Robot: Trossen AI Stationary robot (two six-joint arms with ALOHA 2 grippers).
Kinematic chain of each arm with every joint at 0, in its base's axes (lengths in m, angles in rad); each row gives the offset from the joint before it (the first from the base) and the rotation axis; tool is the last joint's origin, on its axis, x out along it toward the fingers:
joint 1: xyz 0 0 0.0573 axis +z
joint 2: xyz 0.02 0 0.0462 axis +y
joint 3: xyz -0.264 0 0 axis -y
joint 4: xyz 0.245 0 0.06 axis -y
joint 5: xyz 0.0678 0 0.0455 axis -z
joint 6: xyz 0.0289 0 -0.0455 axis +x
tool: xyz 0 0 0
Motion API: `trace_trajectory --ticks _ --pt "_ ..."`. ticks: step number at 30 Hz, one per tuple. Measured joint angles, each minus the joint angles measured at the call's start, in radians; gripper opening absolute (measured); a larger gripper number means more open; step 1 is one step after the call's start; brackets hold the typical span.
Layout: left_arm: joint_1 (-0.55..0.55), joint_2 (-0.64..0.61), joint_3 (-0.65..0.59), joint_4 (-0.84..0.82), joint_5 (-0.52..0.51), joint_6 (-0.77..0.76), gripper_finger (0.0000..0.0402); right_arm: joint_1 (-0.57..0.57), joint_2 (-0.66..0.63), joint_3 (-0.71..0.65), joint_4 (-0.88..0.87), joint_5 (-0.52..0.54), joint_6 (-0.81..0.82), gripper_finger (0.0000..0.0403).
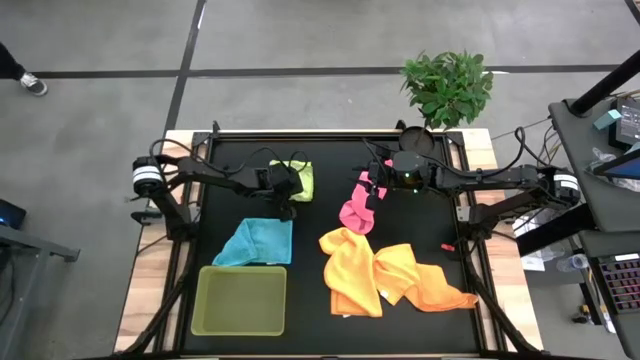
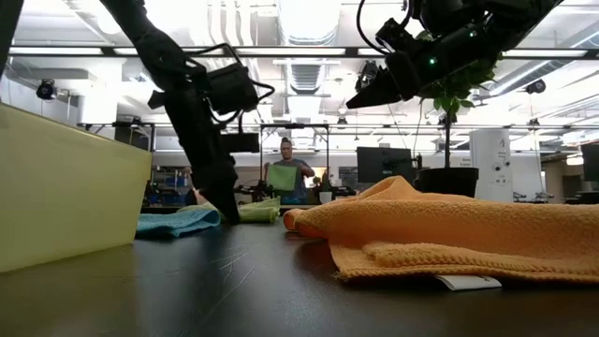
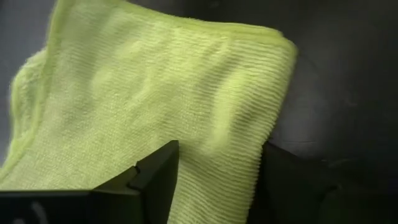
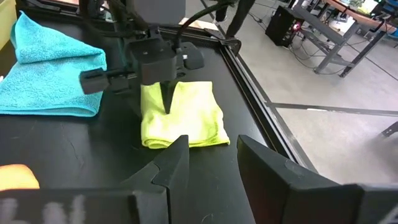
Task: Fold microfiber towels
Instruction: Put the folded green microfiber towel into the yellow bin
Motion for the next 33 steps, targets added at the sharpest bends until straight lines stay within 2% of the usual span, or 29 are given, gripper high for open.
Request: trace_trajectory --ticks 3,8,10,15,22,28,33 --pt "0.0 0.005 0.001 0.005 0.0 0.005 0.0161 0.0 0.0 0.0 0.0 0.0 0.0 0.0128" --pt "0.0 0.006 0.0 -0.001 -0.006 0.007 0.0036 0.0 0.0 0.0 0.0 0.0 -0.007 0.0128" --pt "0.0 -0.001 0.002 -0.009 -0.005 0.001 0.0013 0.0 0.0 0.0 -0.001 0.0 -0.007 0.0128" --pt "-0.019 -0.055 0.068 -0.145 0.0 0.0 0.0004 0.0 0.0 0.0 -0.008 0.0 -0.009 0.0128" --pt "-0.109 -0.151 0.284 -0.512 0.003 -0.065 0.0002 0.0 0.0 0.0 -0.009 0.0 -0.015 0.0128" --pt "-0.252 -0.203 0.487 -0.837 0.019 -0.252 0.0001 0.0 0.0 0.0 -0.009 0.0 -0.014 0.0128" --pt "-0.389 -0.242 0.582 -0.916 0.16 -0.455 0.0001 0.0 0.0 0.0 -0.01 0.0 -0.011 0.0128"
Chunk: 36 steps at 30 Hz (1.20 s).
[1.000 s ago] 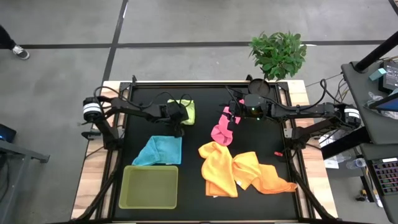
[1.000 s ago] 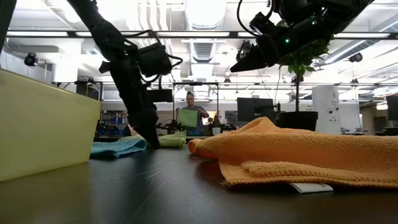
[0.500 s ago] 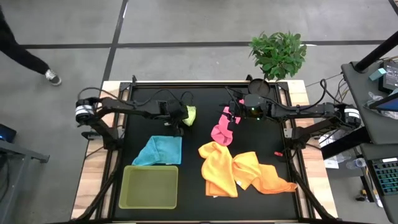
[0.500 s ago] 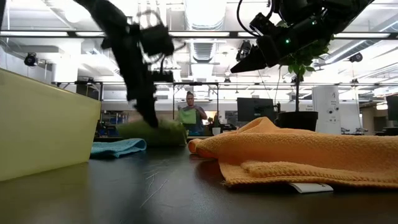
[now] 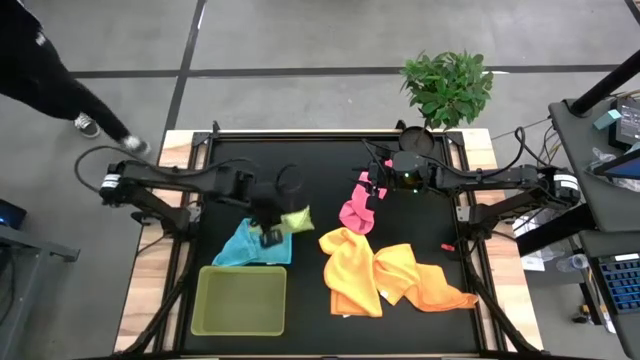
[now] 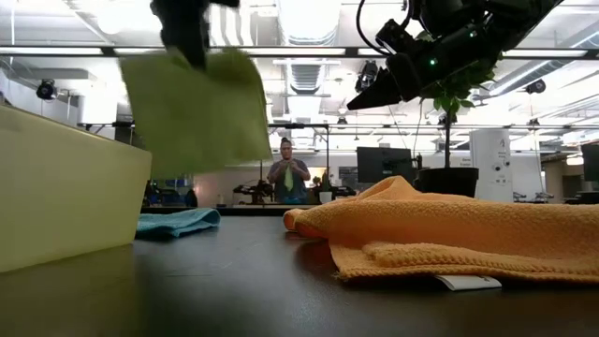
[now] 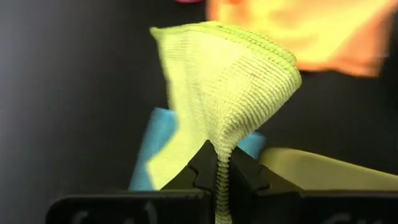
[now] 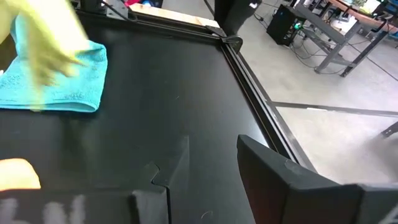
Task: Fold microfiber towels
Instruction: Put the folded green microfiber towel into the yellow bin
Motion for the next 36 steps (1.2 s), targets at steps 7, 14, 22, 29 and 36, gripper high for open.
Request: trace_trajectory --ticks 7,14,22,29,36 --pt "-0.235 -0.031 0.042 -0.045 0.048 -0.296 0.0 0.0 0.0 0.0 0.001 -0.028 0.015 0.0128" --pt "-0.426 -0.033 0.041 -0.217 0.047 -0.596 0.0 0.0 0.0 0.0 0.003 -0.03 0.058 0.0128" --pt "-0.609 0.1 0.006 -0.157 -0.028 -0.723 0.0 0.003 0.0 0.0 0.001 -0.107 0.096 0.0128" --pt "-0.658 0.282 -0.009 -0.077 -0.024 -0.698 0.0 0.003 0.0 0.0 0.0 -0.108 0.101 0.0128" --pt "-0.659 0.296 0.004 -0.072 0.003 -0.641 0.0 0.003 0.0 0.0 -0.007 -0.108 0.102 0.0128"
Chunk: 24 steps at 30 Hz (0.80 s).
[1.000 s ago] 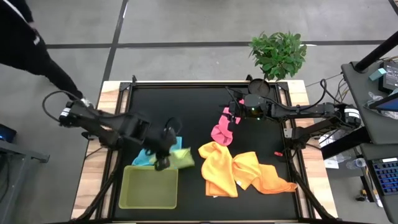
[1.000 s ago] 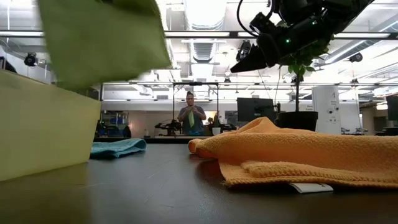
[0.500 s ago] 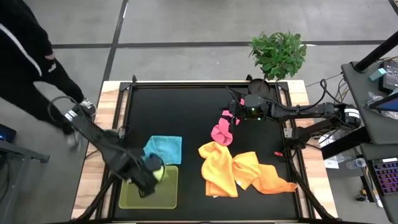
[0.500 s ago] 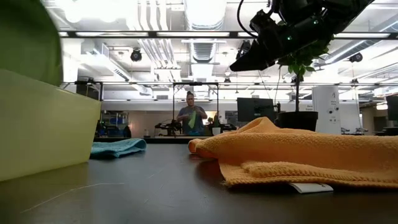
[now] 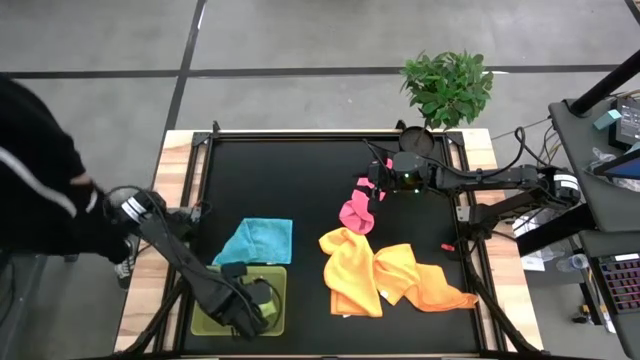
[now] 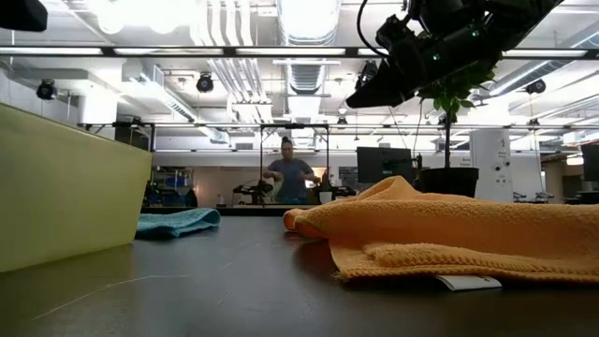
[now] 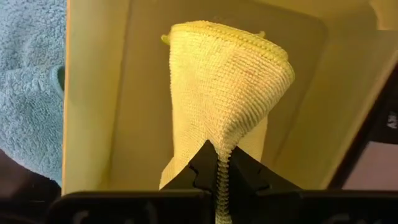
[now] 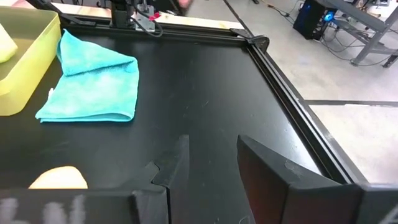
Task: Fold microfiber towels
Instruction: Put the folded green microfiber towel into the yellow bin
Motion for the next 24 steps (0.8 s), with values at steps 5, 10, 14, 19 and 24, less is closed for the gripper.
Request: trace_trajectory --ticks 5,10,14,19,24 --pt "0.001 -0.085 0.004 -0.127 -0.015 -0.007 0.0 0.0 0.0 0.0 -0.004 0.0 -0.005 0.0128" --pt "0.022 -0.163 -0.001 -0.232 -0.111 -0.004 0.0 0.0 0.0 0.0 -0.004 0.001 -0.005 0.0128" --pt "0.024 -0.184 -0.01 -0.185 -0.12 -0.018 0.0 0.0 0.0 0.0 -0.006 0.002 -0.007 0.0128" --pt "0.017 -0.141 -0.073 0.031 -0.112 0.003 0.0001 0.0 0.0 0.0 -0.015 0.002 -0.001 0.0128" --pt "0.01 -0.067 -0.104 0.18 -0.052 0.027 0.0038 0.0 0.0 0.0 -0.023 0.002 -0.001 0.0128"
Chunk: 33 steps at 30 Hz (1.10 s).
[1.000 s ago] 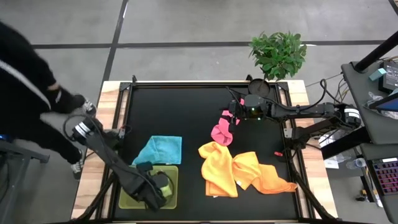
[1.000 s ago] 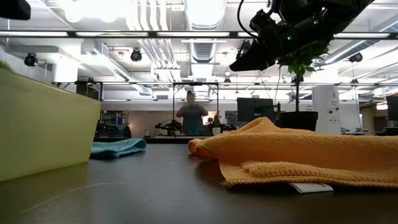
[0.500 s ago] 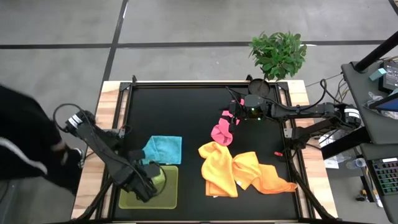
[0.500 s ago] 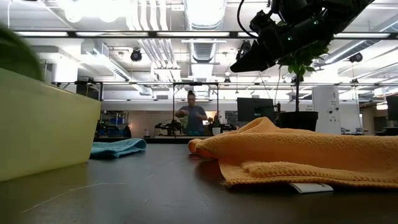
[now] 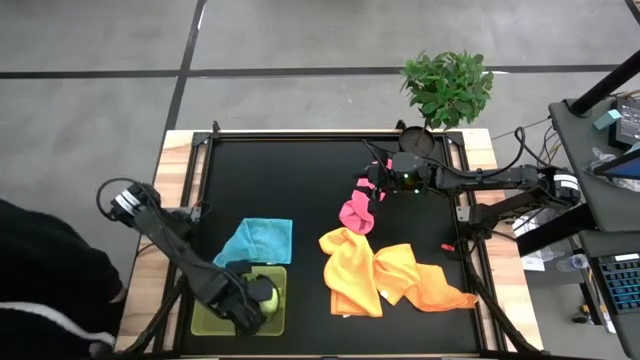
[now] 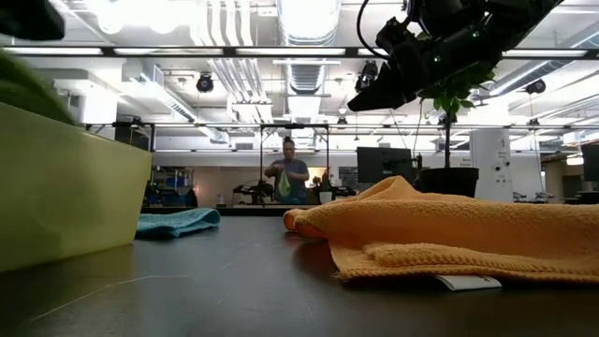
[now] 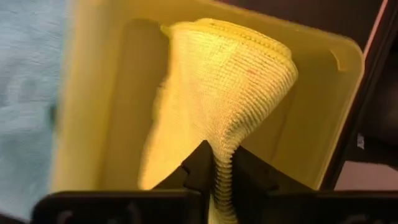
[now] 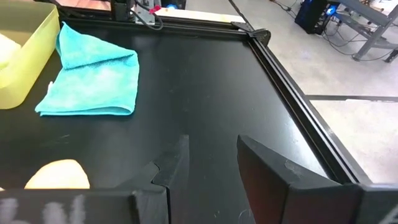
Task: Fold microfiber towels
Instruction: Put the folded green microfiber towel into the yellow bin
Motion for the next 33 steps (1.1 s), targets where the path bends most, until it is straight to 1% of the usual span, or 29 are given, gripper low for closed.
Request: trace_trajectory --ticks 3,5,10,14,16,19,23,25,33 --pt "-0.002 0.031 0.004 0.033 0.005 0.01 0.0071 0.0 0.0 0.0 -0.006 0.0 0.0 0.0128" --pt "-0.001 0.038 0.009 0.062 0.027 0.026 0.0092 0.0 0.0 0.0 -0.008 0.0 0.0 0.0128" --pt "0.0 0.034 0.039 0.109 0.075 -0.01 0.0138 0.0 0.0 0.0 -0.009 0.0 0.0 0.0128" --pt "0.001 0.023 0.072 0.113 0.174 -0.028 0.0159 0.0 0.0 0.0 -0.009 0.0 0.0 0.0128" --pt "0.001 0.015 0.074 0.097 0.184 -0.03 0.016 0.0 0.0 0.0 -0.009 0.0 0.0 0.0128" --pt "0.008 0.0 0.074 0.03 0.158 -0.031 0.015 0.0 0.0 0.0 -0.009 0.0 0.001 0.0128" --pt "0.028 -0.003 0.055 -0.051 0.141 -0.03 0.0117 0.0 0.0 0.0 -0.009 0.0 0.0 0.0128" --pt "0.036 -0.004 0.025 -0.038 0.14 -0.027 0.0097 0.0 0.0 0.0 -0.009 0.0 0.0 0.0128" --pt "0.041 -0.004 -0.151 0.117 0.139 -0.025 0.0013 0.0 0.0 0.0 -0.011 0.0 -0.001 0.0128"
